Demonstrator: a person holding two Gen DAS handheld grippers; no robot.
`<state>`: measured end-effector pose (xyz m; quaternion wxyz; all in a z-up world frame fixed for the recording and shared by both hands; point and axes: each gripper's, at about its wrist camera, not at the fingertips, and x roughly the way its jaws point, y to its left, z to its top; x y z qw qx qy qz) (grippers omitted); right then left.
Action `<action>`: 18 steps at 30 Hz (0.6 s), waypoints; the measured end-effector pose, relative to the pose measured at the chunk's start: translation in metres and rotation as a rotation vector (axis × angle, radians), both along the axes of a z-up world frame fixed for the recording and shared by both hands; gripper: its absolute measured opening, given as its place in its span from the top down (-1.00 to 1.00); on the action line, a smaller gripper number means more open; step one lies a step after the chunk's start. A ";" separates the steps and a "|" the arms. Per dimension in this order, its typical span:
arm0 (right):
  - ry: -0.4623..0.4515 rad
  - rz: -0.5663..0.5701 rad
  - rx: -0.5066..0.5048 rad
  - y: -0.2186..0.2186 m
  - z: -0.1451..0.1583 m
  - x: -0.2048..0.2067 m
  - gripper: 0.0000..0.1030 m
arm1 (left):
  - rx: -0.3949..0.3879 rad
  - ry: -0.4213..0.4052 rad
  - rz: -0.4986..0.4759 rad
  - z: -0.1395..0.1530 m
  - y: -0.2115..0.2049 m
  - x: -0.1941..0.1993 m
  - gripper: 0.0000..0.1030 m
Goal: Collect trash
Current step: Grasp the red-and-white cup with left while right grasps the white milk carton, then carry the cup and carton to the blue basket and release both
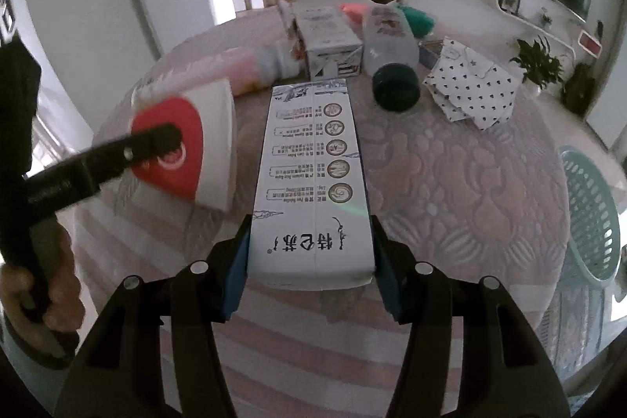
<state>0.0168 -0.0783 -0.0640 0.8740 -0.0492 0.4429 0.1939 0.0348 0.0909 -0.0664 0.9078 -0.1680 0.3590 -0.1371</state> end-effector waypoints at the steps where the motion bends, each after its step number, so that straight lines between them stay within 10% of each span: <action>1: -0.014 -0.004 0.003 0.001 0.002 -0.001 -0.03 | 0.002 -0.006 0.005 0.001 0.000 -0.003 0.02; 18: -0.091 -0.110 0.039 0.006 0.023 0.024 0.00 | 0.058 -0.110 0.056 0.037 0.008 -0.023 0.02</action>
